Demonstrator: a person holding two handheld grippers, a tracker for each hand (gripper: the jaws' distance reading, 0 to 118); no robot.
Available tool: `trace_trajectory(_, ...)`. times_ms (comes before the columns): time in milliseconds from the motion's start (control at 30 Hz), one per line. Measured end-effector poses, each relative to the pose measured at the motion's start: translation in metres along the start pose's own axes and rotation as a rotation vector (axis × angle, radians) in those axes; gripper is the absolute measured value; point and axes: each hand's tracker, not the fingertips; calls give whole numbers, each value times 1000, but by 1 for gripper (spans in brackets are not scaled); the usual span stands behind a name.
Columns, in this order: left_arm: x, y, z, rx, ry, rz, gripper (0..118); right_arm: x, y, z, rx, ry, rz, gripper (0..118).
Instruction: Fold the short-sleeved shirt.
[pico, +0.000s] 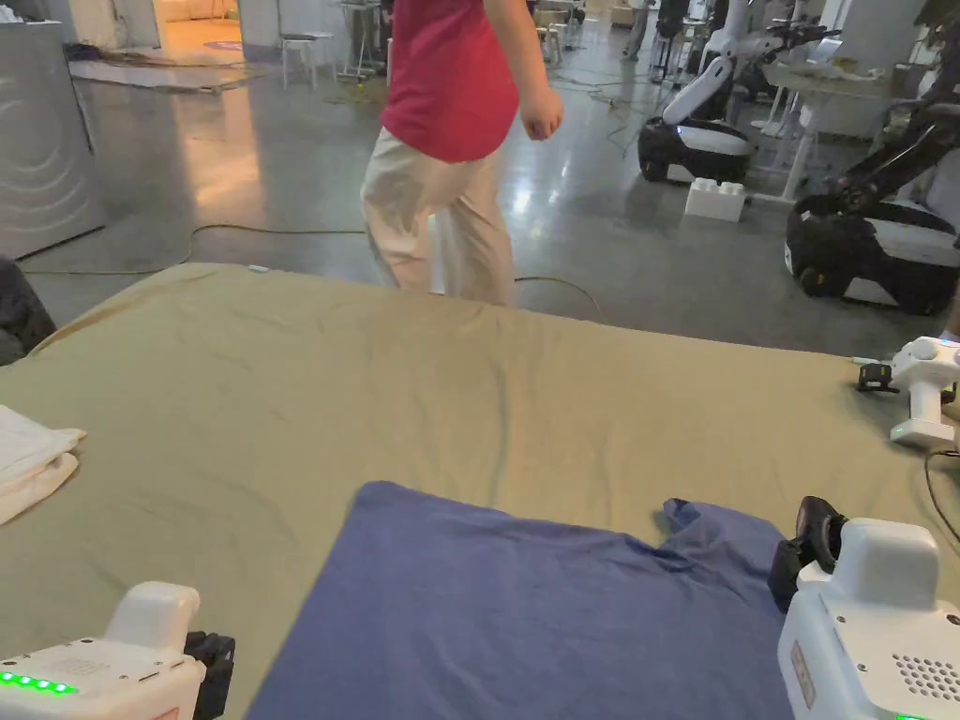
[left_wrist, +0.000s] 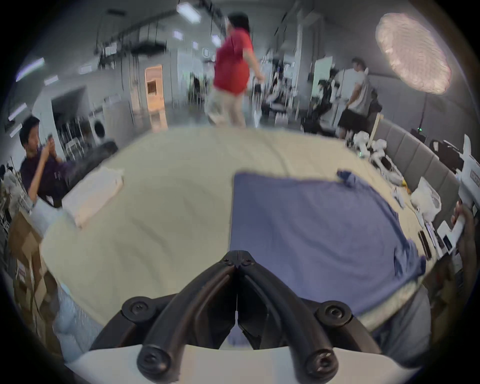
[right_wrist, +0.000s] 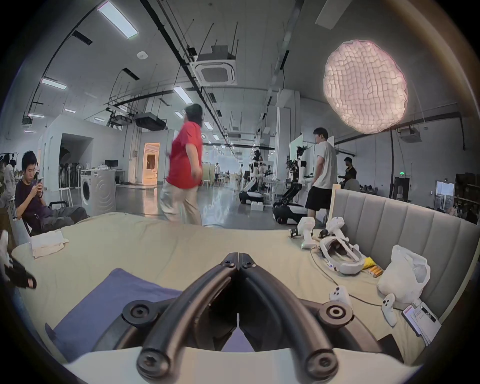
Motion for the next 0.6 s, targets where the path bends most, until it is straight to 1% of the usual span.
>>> trace_trajectory(33,-8,-9,-6,-56,-20,23,10,0,-4,-1,-14,3,2,0)
trace_trajectory(67,-13,-18,-11,-113,-34,51,10,-1,-8,-1,-27,6,4,0)
trace_trajectory(100,-18,-25,-15,-152,-26,75,25,-1,-11,-2,-40,8,5,0)
trace_trajectory(133,-22,-32,-20,-186,-29,94,44,-1,-15,-2,-52,13,4,0)
trace_trajectory(167,-24,-39,-24,-208,-24,107,60,-1,-18,-3,-65,20,1,0)
trace_trajectory(200,-23,-43,-27,-209,-23,108,62,-1,-21,-3,-76,23,0,0)
trace_trajectory(333,-18,-52,-42,-264,-74,159,62,-1,-31,-4,-112,26,9,0)
trace_trajectory(400,-14,-54,-53,-303,-39,157,62,-1,-34,-3,-129,28,12,0)
trace_trajectory(467,-13,-60,-66,-357,45,125,61,2,-37,-2,-141,26,16,0)
trace_trajectory(533,-11,-60,-69,-345,25,135,61,3,-40,0,-152,25,21,0)
trace_trajectory(600,-6,-59,-65,-346,46,125,60,5,-43,1,-166,25,28,0)
